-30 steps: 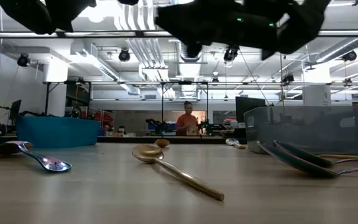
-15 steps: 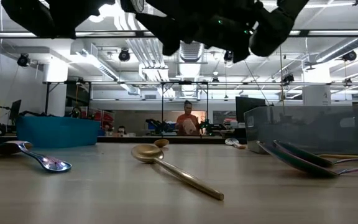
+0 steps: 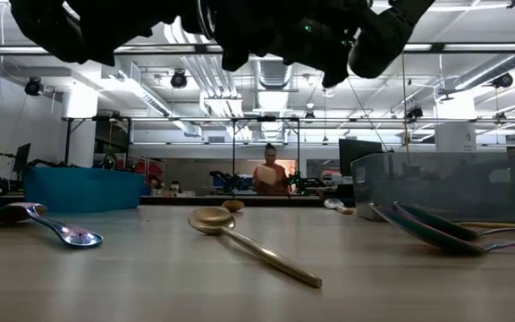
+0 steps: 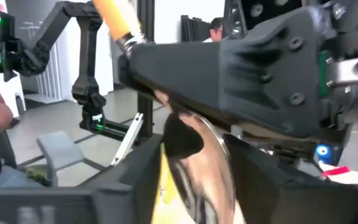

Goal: Sort silverware by color (type)
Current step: Put the yellow spoon into the yellow bin

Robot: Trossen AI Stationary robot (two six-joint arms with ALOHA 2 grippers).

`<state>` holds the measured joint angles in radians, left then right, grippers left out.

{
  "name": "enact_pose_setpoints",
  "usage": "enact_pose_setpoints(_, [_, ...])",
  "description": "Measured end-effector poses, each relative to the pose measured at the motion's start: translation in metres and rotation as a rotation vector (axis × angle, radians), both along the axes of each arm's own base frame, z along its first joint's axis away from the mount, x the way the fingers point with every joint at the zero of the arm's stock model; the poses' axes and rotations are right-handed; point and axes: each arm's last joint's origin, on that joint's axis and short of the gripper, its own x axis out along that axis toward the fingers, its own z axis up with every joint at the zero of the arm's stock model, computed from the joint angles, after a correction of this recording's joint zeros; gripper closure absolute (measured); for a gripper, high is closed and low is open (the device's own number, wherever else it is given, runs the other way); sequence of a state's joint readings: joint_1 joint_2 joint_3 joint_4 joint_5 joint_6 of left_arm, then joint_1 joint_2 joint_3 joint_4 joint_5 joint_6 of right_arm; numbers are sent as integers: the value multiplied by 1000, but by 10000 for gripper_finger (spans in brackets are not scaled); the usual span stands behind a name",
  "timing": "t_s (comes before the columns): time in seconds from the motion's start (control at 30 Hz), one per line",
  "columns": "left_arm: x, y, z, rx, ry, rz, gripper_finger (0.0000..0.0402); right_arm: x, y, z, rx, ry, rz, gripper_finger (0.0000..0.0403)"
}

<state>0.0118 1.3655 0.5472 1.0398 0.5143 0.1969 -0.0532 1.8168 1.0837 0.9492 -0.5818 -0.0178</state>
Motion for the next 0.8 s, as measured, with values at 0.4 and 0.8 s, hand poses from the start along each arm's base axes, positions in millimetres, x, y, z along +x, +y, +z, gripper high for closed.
enact_pose_setpoints(0.4, [0, 5, -2, -101, 86, 29, 384, -3, -9, 1, -21, 102, -8, 392])
enact_pose_setpoints(0.8, [-5, 10, -3, -79, 183, 84, 259, -22, -11, 10, -28, 362, -40, 394])
